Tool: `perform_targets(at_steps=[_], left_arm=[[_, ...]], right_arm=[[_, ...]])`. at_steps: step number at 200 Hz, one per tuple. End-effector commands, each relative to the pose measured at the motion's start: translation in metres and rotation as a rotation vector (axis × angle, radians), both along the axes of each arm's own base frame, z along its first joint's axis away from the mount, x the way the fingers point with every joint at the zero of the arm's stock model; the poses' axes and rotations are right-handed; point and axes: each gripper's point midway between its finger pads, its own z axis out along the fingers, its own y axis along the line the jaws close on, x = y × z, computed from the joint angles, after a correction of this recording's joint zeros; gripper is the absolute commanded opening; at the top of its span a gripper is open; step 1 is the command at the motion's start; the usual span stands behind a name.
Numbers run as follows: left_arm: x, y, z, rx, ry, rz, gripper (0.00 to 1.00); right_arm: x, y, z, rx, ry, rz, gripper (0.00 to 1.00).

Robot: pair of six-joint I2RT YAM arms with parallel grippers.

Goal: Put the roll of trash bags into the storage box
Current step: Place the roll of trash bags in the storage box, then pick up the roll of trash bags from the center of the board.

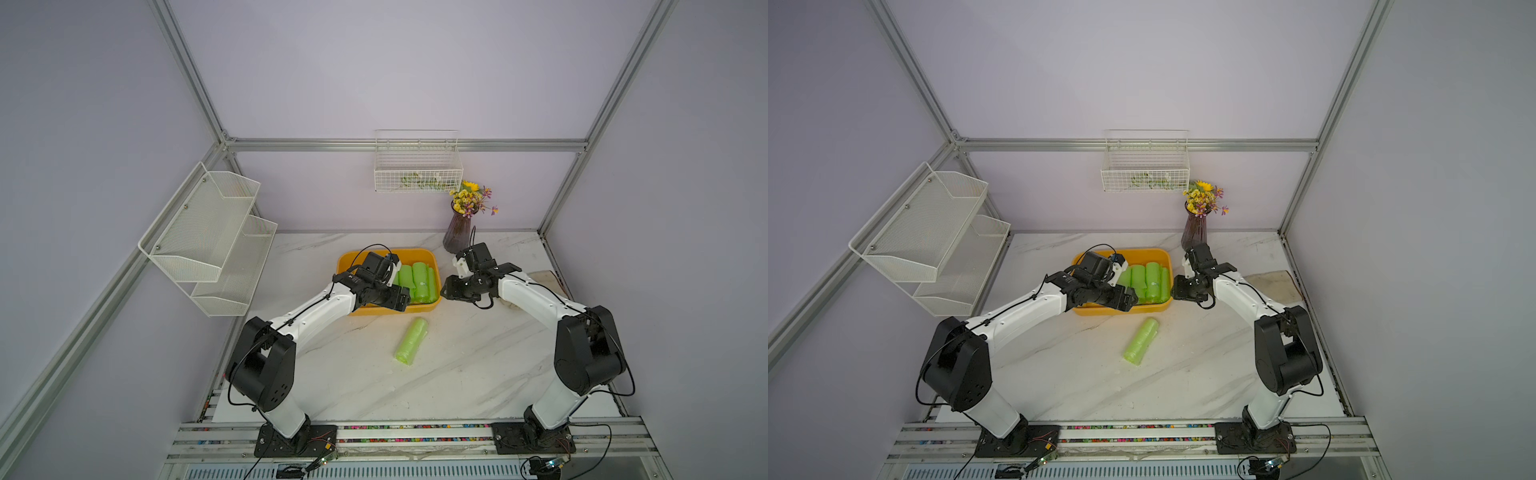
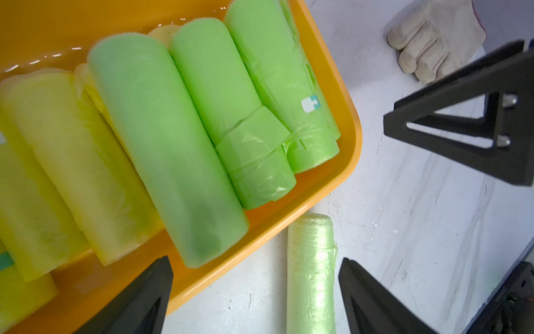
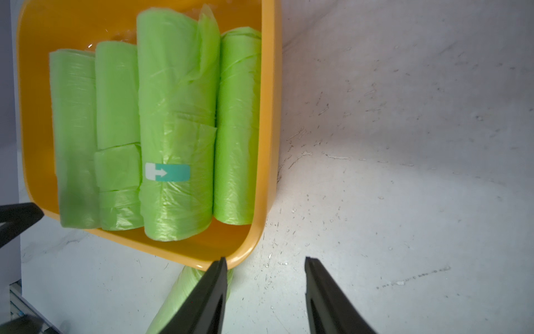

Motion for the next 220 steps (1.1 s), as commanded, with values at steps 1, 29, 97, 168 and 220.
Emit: perform_targets(at_steps=[1,29,97,168,220], left_arm=[[-0.019,0.005,0.004,0.072,-0.022,-0.036,0.90],[-0.039,0.000,-0.011,0.118,0.012,-0.066,0.90],[-0.061,-0.025,-0.044,0.140,0.099,-0.099,0.91],[-0.069,-0.051,-0.067,0.173,0.127,-0.153,0.92],[-0.070,-0.058,-0.078,0.186,0.143,-0.170,0.90]], right_arm=[[0.006,-0.003,0.010,0.005,-0.048,-0.004,0.49],[0.008,-0.003,0.010,0.007,-0.048,-0.002,0.49],[0.005,-0.004,0.009,0.009,-0.050,-0.004,0.49],[0.002,-0.008,0.010,0.003,-0.055,-0.010,0.49],[0.002,-0.008,0.008,0.006,-0.050,-0.011,0.49]])
